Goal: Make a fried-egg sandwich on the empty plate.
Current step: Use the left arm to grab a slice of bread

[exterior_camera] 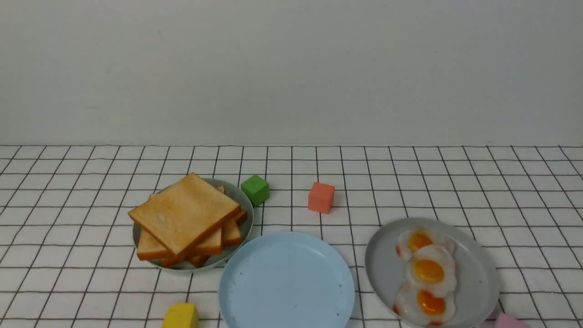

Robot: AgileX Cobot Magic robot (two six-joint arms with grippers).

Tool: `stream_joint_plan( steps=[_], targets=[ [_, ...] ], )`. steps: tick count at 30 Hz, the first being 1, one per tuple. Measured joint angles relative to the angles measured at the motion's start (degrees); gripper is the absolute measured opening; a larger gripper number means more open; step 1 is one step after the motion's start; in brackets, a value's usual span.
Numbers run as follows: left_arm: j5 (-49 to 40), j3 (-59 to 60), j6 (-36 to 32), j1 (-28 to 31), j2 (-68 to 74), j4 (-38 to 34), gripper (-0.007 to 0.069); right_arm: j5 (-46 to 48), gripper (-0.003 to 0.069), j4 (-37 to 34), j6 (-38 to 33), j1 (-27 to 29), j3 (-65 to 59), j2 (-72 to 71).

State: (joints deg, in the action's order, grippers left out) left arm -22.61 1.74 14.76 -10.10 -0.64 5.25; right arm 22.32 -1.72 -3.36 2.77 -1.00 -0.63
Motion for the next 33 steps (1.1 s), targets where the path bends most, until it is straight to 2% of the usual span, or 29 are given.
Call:
stream_joint_plan(
  steps=[26, 31, 33],
  targets=[
    [0.52, 0.00, 0.22, 0.00, 0.00, 0.12, 0.0238, -0.38, 0.0241, 0.00, 0.00, 0.00, 0.00, 0.00],
    [5.68, 0.00, 0.65, 0.00, 0.00, 0.06, 0.0238, -6.08, 0.0241, 0.00, 0.00, 0.00, -0.52, 0.00],
    [9.40, 0.02, 0.70, 0.00, 0.00, 0.06, 0.0238, -12.82, 0.0241, 0.00, 0.00, 0.00, -0.52, 0.00]
  ],
)
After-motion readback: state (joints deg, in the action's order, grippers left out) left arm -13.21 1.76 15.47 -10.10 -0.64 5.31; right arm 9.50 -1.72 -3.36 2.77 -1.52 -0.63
